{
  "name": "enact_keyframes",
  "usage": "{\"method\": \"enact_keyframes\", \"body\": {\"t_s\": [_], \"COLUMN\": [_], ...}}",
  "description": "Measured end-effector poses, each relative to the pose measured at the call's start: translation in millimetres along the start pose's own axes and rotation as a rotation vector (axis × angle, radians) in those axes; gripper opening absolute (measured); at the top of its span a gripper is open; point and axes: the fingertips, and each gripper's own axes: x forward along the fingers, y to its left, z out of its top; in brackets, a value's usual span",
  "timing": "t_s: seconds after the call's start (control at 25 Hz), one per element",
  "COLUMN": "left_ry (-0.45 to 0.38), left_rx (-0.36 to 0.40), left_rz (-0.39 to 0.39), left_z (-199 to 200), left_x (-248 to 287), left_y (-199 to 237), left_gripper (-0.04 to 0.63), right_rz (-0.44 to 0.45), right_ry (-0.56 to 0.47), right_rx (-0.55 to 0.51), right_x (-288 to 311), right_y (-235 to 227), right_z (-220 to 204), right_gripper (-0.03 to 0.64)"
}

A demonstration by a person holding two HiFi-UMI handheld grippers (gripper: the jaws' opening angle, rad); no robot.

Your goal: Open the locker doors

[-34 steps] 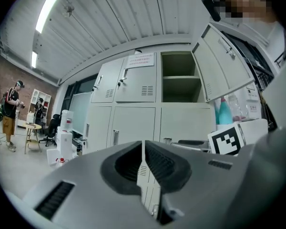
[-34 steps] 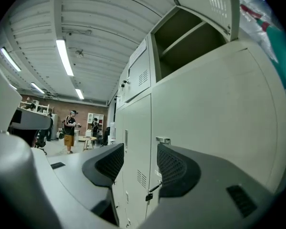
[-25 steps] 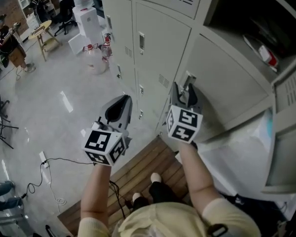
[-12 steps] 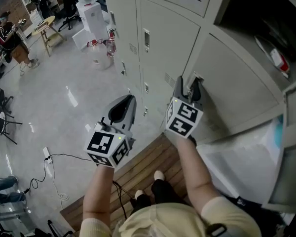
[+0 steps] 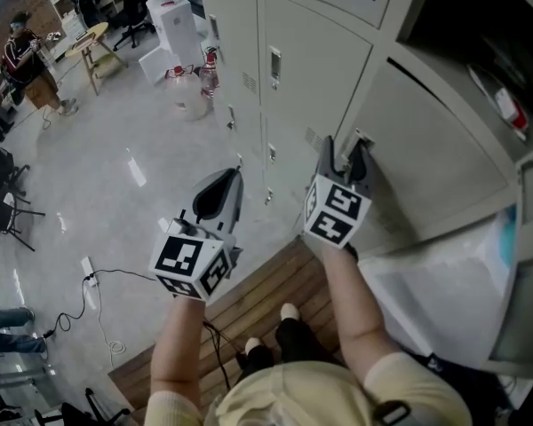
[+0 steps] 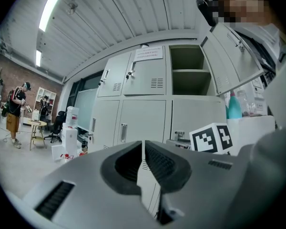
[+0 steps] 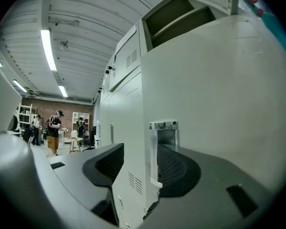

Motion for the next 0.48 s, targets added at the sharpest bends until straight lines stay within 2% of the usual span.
{"method": "enact_keyframes", "body": {"t_s": [0.48], "left_ry": [-0.010], "left_rx": [-0.007], "left_rz": [-0.017], "left_z": [-4], "left_x": [-38], "left_y": [-11], "left_gripper": [0.006], "right_rz": [0.091], "right_ry": [0.005], "right_rx": [-0.025], "right_x": [-58], "right_y": [32], "right_z": [-7], "right_gripper": [0.216]}}
